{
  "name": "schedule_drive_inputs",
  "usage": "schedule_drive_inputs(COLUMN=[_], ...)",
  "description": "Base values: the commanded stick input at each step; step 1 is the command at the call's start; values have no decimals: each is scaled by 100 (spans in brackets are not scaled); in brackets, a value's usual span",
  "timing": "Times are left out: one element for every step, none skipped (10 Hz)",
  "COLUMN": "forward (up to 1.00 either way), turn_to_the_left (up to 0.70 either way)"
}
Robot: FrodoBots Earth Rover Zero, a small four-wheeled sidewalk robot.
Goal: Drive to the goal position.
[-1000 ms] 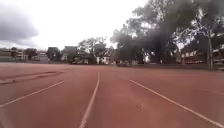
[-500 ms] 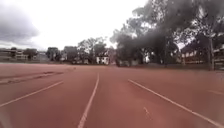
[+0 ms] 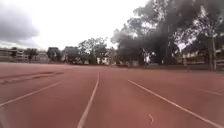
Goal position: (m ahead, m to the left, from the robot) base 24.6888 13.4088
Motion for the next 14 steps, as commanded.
schedule_drive_inputs(forward=[45,45,45,45,45,45,45,45,45,45,45,45,45,45], turn_to_the_left=[0,0,0,0,0,0,0,0,0,0,0,0,0,0])
